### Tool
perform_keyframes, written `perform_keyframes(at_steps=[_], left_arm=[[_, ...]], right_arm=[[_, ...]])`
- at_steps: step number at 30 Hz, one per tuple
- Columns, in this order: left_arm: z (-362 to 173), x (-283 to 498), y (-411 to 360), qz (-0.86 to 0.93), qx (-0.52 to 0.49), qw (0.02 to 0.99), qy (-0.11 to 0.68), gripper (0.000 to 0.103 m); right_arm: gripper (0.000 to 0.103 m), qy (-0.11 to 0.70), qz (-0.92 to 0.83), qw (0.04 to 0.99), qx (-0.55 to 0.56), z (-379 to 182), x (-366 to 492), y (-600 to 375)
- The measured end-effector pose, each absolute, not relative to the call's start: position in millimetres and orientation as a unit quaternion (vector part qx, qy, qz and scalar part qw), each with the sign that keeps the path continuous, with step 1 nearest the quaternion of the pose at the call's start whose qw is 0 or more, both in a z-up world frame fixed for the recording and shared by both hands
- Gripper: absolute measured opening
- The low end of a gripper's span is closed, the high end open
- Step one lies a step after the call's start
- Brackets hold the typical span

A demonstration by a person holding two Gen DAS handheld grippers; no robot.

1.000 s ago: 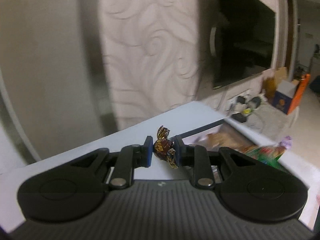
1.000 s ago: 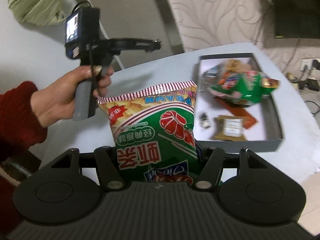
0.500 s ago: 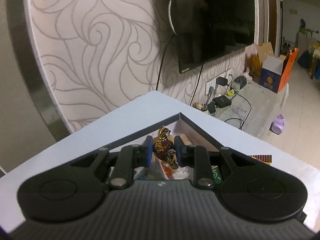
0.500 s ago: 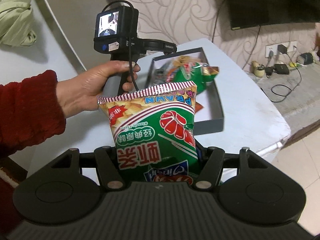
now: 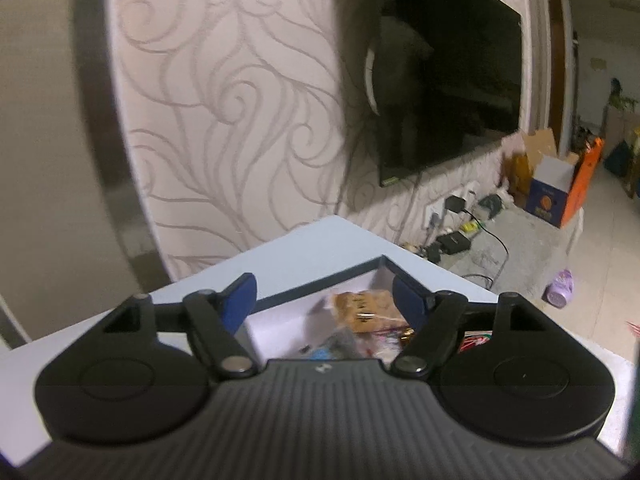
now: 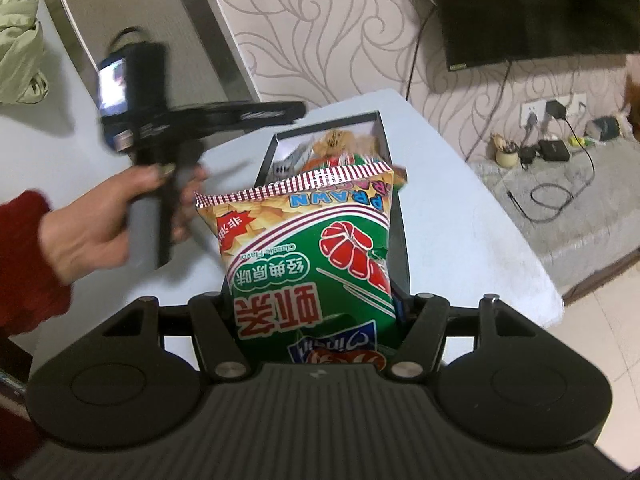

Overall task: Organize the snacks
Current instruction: 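Carry the gold candy into the gray box and open left tool while right holds the bag, then lower the PRAWN chip bag into the gray box and open right tool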

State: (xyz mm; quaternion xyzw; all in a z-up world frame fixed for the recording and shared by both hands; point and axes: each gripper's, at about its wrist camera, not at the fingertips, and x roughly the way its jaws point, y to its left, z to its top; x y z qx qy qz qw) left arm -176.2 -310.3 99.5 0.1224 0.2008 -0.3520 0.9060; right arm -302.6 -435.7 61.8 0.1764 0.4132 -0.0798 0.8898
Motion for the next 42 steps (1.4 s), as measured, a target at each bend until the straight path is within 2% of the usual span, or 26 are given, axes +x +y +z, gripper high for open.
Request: perform_keyframes(at_steps=[12, 17, 24, 30, 42], left_arm=[[110.3, -173.5, -203.3, -0.266, 0.083, 0.934, 0.224, 0.076], [110.0, -174.4, -181.8, -0.245, 0.084, 0.939, 0.226, 0.076], [104.4, -166.4, -177.5, -0.234, 0.086, 0.936, 0.249, 0.076], [98.9, -158.2, -184.4, -0.219, 0.097, 0.931, 0.276, 0.076], [97.3, -159.1, -189.9, -0.225, 0.107, 0.925, 0.287, 0.076]], right_arm=[[0.068, 0.454, -0.020, 0.883, 0.116, 20.6, -223.4, -438.9], [0.068, 0.476, -0.017, 0.879, 0.033, -2.3, -182.7, -428.5], [0.068, 0.470, -0.002, 0.882, -0.013, -11.3, -159.9, -418.5], [0.068, 0.474, 0.000, 0.880, -0.013, -10.6, -173.8, -409.8], [0.069, 0.486, -0.015, 0.874, -0.018, -26.3, -139.8, -411.1]])
